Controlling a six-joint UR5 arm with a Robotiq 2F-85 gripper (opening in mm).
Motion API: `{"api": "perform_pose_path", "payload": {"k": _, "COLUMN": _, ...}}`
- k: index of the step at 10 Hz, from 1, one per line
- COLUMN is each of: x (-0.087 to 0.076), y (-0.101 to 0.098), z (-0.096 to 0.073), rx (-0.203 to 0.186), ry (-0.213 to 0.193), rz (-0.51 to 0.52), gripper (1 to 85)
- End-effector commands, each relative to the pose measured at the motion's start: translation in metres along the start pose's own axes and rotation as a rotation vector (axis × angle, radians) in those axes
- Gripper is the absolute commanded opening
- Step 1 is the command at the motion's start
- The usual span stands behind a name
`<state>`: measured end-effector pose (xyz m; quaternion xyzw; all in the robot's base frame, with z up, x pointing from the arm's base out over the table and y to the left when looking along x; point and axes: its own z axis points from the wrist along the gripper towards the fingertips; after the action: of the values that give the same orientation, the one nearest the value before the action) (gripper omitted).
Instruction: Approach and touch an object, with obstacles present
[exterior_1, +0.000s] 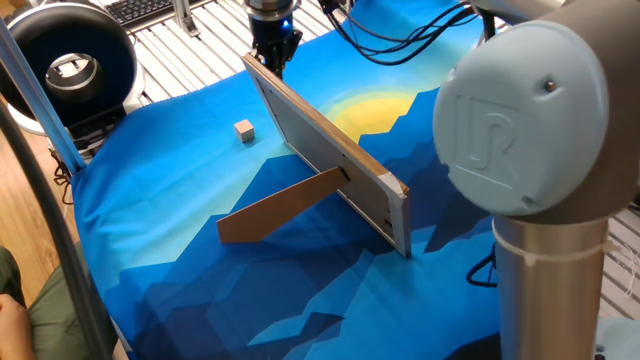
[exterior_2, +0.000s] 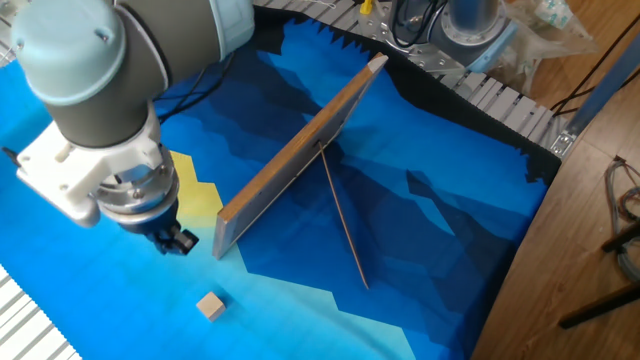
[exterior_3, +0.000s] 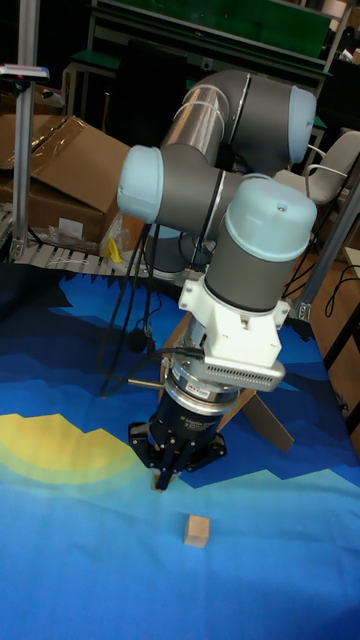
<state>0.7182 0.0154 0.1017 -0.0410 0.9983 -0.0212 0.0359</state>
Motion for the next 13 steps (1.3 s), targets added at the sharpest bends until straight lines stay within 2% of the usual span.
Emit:
{"api": "perform_pose_path", "payload": {"k": 1, "x": -0.019, "y": 0.018, "z": 0.013, "rx": -0.04, "ry": -0.024, "rz": 0.007, "gripper": 1.0}}
{"api": "perform_pose_path", "payload": {"k": 2, "x": -0.024, "y": 0.014, "z": 0.021, "rx": -0.022, "ry": -0.041, "rz": -0.008, "gripper": 1.0}}
{"api": "perform_pose_path", "payload": {"k": 3, "x": -0.028, "y": 0.024, "z": 0.03, "rx": -0.053, "ry": -0.05, "rz": 0.006, "gripper": 1.0}}
{"api": "perform_pose_path", "payload": {"k": 4, "x": -0.031, "y": 0.027, "z": 0.036, "rx": -0.056, "ry": -0.056, "rz": 0.014, "gripper": 1.0}}
{"api": "perform_pose_path", "payload": {"k": 5, "x": -0.032, "y": 0.032, "z": 0.04, "rx": -0.075, "ry": -0.058, "rz": 0.028, "gripper": 1.0}}
{"api": "perform_pose_path", "payload": {"k": 6, "x": -0.026, "y": 0.043, "z": 0.042, "rx": -0.106, "ry": -0.031, "rz": 0.047, "gripper": 1.0}}
{"api": "perform_pose_path", "payload": {"k": 11, "x": -0.038, "y": 0.048, "z": 0.056, "rx": -0.112, "ry": -0.07, "rz": 0.045, "gripper": 1.0}}
{"api": "perform_pose_path", "payload": {"k": 13, "x": -0.033, "y": 0.041, "z": 0.059, "rx": -0.094, "ry": -0.062, "rz": 0.023, "gripper": 1.0}}
